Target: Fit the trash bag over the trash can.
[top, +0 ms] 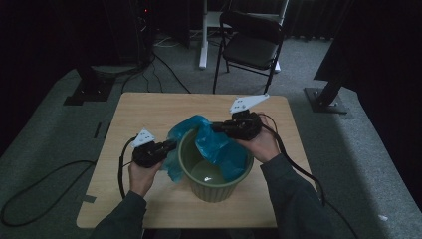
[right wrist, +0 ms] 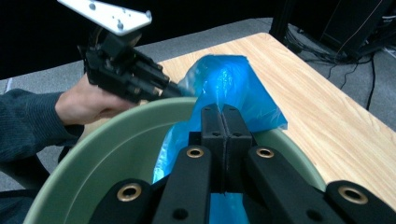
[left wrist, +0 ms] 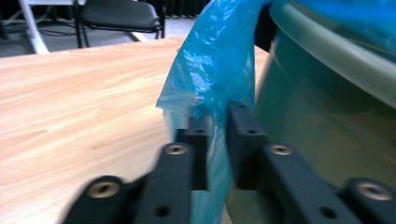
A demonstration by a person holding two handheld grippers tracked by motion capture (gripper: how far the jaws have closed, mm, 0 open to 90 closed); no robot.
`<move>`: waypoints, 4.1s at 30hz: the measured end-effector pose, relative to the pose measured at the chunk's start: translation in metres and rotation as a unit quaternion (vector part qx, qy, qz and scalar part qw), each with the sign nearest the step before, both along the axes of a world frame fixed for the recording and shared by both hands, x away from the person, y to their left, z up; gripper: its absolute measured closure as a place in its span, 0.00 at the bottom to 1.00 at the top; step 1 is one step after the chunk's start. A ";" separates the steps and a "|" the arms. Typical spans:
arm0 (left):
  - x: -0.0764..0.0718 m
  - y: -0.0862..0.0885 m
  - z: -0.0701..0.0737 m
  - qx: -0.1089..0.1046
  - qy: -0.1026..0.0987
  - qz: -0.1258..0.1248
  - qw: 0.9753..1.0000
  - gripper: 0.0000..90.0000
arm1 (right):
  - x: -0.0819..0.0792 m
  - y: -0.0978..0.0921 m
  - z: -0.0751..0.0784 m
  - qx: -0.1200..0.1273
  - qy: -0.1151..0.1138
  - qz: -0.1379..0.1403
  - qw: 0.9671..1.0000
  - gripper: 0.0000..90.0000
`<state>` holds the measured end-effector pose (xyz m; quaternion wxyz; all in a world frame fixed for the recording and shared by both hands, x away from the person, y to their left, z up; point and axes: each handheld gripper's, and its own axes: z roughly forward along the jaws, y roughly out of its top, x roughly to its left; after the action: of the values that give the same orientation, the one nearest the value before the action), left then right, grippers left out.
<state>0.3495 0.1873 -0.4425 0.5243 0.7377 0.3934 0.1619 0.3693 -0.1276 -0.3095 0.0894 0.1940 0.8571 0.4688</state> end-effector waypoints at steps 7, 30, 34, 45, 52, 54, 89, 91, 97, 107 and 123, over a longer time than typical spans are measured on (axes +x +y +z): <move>-0.001 0.010 0.015 -0.010 -0.013 -0.002 1.000 1.00 | 0.001 -0.006 -0.009 -0.006 0.008 -0.007 1.000 1.00; -0.019 -0.004 0.056 0.013 -0.072 -0.044 0.996 1.00 | -0.011 -0.022 -0.016 -0.033 0.003 -0.017 0.999 0.69; -0.019 -0.004 0.055 0.014 -0.073 -0.046 0.996 1.00 | -0.009 -0.017 -0.010 -0.026 -0.005 -0.019 0.999 0.69; -0.020 -0.008 0.056 0.017 -0.076 -0.052 0.996 1.00 | -0.004 0.009 -0.004 -0.005 -0.017 -0.004 1.000 0.74; -0.022 -0.012 0.057 0.017 -0.080 -0.058 0.995 1.00 | 0.000 0.032 0.001 -0.022 -0.039 -0.003 0.999 0.84; -0.023 -0.011 0.056 0.017 -0.082 -0.060 0.995 1.00 | 0.001 0.034 -0.001 -0.036 -0.037 -0.009 0.999 0.98; -0.025 -0.012 0.058 -0.036 -0.066 -0.112 0.991 0.82 | -0.002 0.013 -0.012 -0.024 -0.017 -0.017 0.999 1.00; -0.024 -0.015 0.060 -0.041 -0.070 -0.114 0.990 0.77 | -0.002 0.014 -0.013 -0.025 -0.012 -0.012 1.000 1.00; -0.016 -0.018 0.060 -0.045 -0.064 -0.096 0.992 0.75 | -0.003 0.015 -0.014 -0.028 -0.012 -0.003 1.000 1.00; -0.021 -0.020 0.062 -0.016 -0.082 -0.103 0.991 1.00 | -0.004 0.010 -0.015 -0.045 -0.016 -0.002 0.999 0.99; -0.028 -0.037 0.067 0.001 -0.093 -0.118 0.989 1.00 | -0.010 0.034 -0.008 -0.043 -0.033 0.039 0.998 0.88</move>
<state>0.3218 0.1508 -0.3759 0.5732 0.7615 0.2524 0.1672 0.3589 -0.0936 -0.3178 0.1072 0.1407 0.8800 0.4408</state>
